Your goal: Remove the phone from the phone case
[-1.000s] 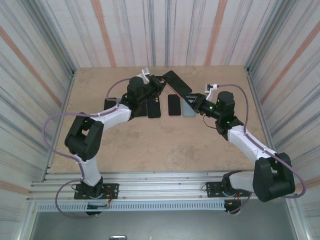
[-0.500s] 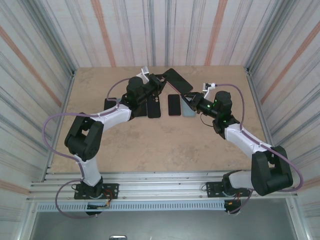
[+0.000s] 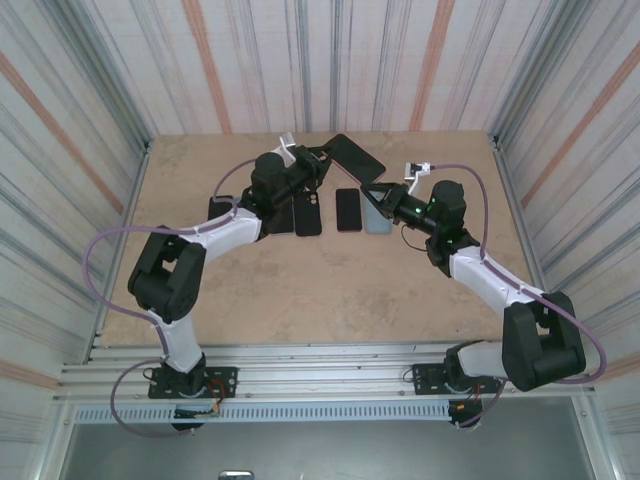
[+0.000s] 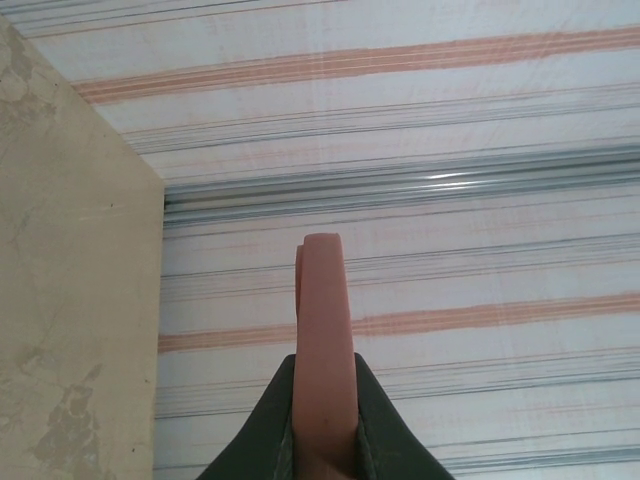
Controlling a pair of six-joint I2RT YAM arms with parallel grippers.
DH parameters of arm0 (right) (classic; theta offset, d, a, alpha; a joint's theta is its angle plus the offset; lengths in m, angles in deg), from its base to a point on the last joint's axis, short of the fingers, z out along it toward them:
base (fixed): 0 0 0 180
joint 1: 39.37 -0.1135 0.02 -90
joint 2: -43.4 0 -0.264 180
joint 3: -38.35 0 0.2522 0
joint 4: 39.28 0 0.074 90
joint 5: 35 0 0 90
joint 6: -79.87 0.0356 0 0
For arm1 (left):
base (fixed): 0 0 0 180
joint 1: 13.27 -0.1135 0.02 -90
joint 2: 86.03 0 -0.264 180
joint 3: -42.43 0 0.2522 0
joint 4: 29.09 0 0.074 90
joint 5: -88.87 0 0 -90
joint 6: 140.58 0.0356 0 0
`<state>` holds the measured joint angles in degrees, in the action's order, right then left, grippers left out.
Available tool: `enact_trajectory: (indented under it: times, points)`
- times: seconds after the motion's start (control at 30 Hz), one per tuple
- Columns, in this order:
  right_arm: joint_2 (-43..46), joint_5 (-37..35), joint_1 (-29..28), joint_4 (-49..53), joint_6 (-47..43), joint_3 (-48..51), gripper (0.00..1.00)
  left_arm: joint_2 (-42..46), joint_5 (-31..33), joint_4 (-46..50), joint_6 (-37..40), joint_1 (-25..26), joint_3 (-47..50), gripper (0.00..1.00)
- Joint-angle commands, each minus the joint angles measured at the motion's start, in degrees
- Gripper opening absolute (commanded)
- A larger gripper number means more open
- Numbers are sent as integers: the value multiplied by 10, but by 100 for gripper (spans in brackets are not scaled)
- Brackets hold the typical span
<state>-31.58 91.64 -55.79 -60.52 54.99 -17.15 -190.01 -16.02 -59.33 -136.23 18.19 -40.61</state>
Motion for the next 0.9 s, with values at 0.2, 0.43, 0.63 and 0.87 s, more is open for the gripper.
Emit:
enact_trajectory:
  times: [0.2, 0.43, 0.63, 0.87]
  points:
    - [-12, 13, 16, 33, -93, -38, 11, 68, -39, -62, -36, 11, -12, 1]
    - [-25, 12, 27, 71, -147, -44, 11, 73, -58, -79, -70, 13, -25, 0]
    - [-40, 17, 27, 85, -184, -51, 10, 65, -74, -95, -105, 15, -41, 0]
    - [-49, 10, 31, 140, -236, -65, 10, 70, -80, -90, -107, 18, -51, 0]
